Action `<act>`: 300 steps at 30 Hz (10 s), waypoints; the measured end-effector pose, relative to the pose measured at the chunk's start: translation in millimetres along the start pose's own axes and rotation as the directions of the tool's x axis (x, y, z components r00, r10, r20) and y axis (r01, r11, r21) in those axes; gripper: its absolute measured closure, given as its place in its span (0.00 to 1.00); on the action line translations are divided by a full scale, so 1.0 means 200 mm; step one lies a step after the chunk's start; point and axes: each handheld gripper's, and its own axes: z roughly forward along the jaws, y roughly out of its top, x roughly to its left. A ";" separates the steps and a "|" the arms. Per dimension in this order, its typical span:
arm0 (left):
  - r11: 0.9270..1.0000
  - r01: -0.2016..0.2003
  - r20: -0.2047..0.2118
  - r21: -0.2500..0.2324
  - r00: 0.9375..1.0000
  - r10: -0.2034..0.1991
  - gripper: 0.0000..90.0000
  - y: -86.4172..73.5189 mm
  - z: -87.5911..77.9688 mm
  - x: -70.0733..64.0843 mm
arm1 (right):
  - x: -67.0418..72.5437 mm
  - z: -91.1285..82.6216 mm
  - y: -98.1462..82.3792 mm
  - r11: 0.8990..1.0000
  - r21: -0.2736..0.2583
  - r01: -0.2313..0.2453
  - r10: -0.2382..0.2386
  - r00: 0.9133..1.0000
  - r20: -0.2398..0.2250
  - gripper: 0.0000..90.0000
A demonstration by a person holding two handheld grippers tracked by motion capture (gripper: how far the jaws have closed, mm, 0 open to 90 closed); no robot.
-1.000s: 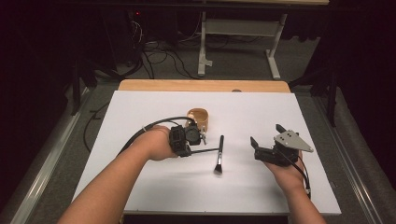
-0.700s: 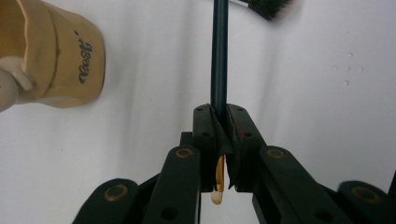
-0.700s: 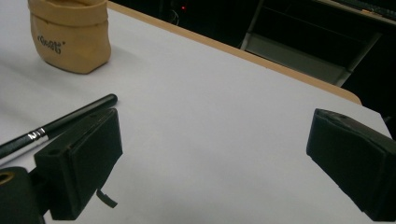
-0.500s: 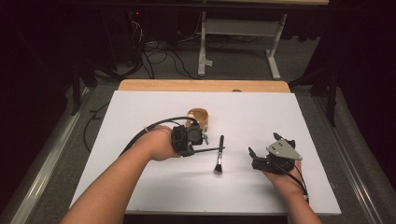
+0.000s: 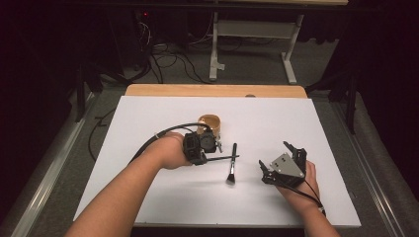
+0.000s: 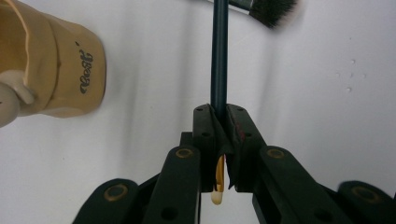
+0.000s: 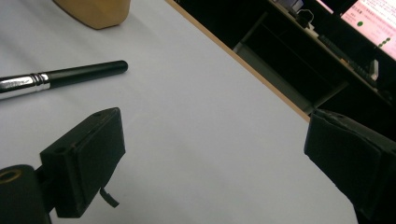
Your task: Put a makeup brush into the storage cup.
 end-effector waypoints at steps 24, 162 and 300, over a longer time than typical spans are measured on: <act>1.000 -0.006 0.000 0.004 1.000 0.006 0.92 0.01 -0.02 0.00 | 0.14 0.01 0.04 0.948 0.039 0.316 -0.318 0.946 0.061 0.11; 0.996 -0.084 0.016 0.043 0.996 0.084 0.82 0.24 0.09 -0.08 | 0.37 -0.08 0.12 0.635 -0.011 0.772 -0.771 0.635 0.056 0.97; 0.560 0.592 0.104 -0.579 0.735 -0.670 0.13 -0.73 0.38 -0.06 | 0.34 -0.09 0.11 0.732 -0.015 0.681 -0.681 0.732 0.020 0.97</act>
